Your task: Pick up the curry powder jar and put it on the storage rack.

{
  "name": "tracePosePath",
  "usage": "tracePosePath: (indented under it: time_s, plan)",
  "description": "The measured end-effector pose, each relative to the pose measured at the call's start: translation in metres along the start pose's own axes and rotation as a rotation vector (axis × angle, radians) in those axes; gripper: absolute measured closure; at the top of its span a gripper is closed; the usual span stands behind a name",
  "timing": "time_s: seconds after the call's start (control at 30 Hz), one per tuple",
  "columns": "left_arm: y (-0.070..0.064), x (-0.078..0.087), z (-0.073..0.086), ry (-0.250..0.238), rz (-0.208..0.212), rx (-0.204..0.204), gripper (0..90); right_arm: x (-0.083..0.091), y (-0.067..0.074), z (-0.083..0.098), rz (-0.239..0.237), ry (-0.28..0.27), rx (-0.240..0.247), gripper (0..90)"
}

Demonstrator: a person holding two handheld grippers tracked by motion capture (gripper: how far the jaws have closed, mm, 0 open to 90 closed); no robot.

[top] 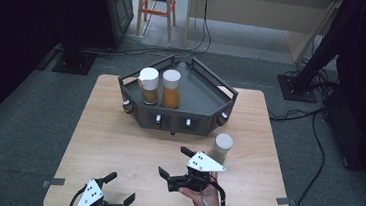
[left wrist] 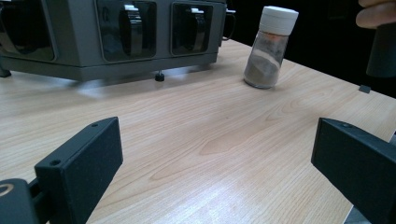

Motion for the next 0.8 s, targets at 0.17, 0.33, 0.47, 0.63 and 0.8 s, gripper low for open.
tracePosePath:
  time_s: [0.17, 0.33, 0.47, 0.63, 0.8]
  plan:
    - [0.001, 0.0, 0.0, -0.004, -0.006, 0.006, 1.9, 0.001, 0.005, 0.009, -0.002, 0.011, 0.008, 1.3]
    - [0.001, 0.0, 0.0, -0.006, -0.007, 0.007, 1.9, 0.003, 0.007, 0.017, -0.009, 0.009, -0.002, 1.3]
    - [0.001, 0.0, 0.0, -0.009, -0.011, 0.007, 1.8, 0.002, 0.01, 0.023, -0.008, 0.014, 0.01, 1.3]
    - [0.002, 0.001, 0.0, -0.014, -0.011, 0.006, 1.9, 0.002, 0.012, 0.031, -0.012, 0.029, 0.005, 1.3]
    - [0.002, 0.0, 0.001, -0.015, -0.012, 0.008, 1.9, 0.002, 0.012, 0.037, -0.014, 0.03, -0.003, 1.3]
Point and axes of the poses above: each handheld gripper's, and its own axes: x roughly backward along the jaws, z roughly out of its underside, y roughly to its left, the point moved 6 cm from there along -x, roughly forward along the jaws, and after that the axes turned 11 degrees about -z, right-handed, at the moved point
